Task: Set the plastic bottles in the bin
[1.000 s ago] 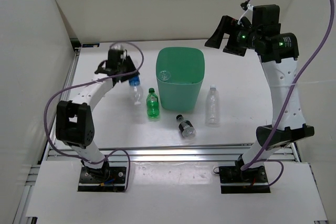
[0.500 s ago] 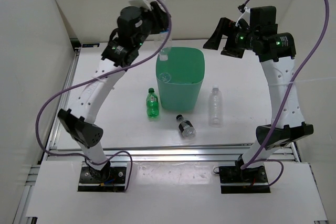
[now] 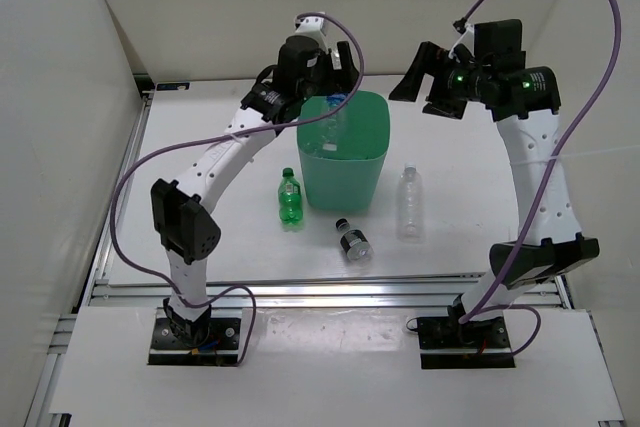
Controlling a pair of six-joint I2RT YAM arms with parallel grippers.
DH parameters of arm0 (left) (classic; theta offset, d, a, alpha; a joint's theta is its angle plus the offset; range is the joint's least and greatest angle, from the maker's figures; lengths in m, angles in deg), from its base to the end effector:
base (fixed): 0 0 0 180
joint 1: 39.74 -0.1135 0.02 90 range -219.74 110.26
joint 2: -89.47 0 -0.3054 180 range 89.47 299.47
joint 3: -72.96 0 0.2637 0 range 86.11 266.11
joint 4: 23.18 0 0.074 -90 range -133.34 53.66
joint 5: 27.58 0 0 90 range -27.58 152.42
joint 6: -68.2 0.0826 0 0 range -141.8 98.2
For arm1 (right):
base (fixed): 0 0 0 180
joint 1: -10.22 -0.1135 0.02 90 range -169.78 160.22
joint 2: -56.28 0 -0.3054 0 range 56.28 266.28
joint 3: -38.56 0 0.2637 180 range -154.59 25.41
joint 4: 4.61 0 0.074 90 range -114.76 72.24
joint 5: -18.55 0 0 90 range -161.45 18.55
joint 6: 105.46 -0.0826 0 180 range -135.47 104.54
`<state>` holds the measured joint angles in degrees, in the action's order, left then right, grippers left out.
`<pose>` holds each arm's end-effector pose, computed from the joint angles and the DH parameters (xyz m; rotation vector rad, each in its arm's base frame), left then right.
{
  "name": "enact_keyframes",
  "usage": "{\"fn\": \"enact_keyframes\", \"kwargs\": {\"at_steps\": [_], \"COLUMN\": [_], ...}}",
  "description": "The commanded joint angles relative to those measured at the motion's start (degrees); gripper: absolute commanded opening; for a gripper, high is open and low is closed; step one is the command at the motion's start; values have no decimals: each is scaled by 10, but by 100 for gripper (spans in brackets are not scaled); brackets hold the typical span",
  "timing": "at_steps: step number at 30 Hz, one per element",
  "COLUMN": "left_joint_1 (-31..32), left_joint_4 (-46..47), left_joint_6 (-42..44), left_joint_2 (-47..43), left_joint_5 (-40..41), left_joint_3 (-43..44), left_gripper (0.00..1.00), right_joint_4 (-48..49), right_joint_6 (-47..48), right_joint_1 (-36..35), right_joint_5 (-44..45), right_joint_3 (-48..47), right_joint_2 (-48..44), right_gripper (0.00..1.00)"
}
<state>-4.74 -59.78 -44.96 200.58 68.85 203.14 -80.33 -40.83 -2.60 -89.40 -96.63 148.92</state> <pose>0.4379 -0.2953 0.4375 0.1192 1.9141 -0.5884 0.3415 0.1038 0.5134 0.0536 2.2058 0.7172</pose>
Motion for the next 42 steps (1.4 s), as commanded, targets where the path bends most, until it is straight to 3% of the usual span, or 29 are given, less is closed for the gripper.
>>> {"fn": "enact_keyframes", "kwargs": {"at_steps": [1, 7, 17, 22, 31, 37, 39, 42], "left_joint_1": [21, 74, 82, 76, 65, 48, 48, 35], "left_joint_4": [14, 14, 8, -40, -184, -256, -261, -261], "left_joint_6": [28, 89, 22, -10, -66, -109, -109, -121], "left_joint_2": [-84, -197, -478, -538, -507, -461, -455, -455], "left_joint_5": [26, 96, 300, 322, 366, 386, 386, 386], "left_joint_3": [7, -70, -452, -519, -519, -495, -495, -495], "left_gripper": [100, 100, 100, 100, 100, 100, 100, 100], "right_joint_4": [11, 6, 43, 82, 133, 146, 146, 151], "right_joint_6": [-26, -54, -41, -24, -6, 0, 5, 11], "right_joint_1": [26, 60, 65, 65, 44, 44, 44, 44], "right_joint_5": [6, 19, 78, 73, 37, 37, 32, 27], "right_joint_3": [38, 145, 278, 330, 403, 425, 435, 443], "right_joint_2": [-28, -27, 44, 95, 163, 169, 174, 174], "right_gripper": [100, 100, 100, 100, 99, 71, 68, 48]}}
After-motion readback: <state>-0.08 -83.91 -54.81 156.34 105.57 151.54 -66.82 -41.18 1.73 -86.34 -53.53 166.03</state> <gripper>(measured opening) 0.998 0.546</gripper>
